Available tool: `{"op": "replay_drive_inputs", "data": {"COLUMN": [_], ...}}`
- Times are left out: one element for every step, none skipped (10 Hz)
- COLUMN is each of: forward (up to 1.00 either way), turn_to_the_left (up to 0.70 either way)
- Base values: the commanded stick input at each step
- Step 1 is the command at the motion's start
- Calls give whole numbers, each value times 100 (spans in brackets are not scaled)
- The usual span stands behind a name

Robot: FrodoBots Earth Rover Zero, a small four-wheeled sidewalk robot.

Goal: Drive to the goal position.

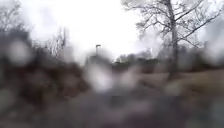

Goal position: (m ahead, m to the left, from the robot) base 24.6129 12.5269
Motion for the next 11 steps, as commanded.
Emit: {"op": "replay_drive_inputs", "data": {"forward": [100,100,100,100,100,100,100,45,0,0,0], "turn_to_the_left": [0,0,0,0,0,0,0,0,0,0,0]}}
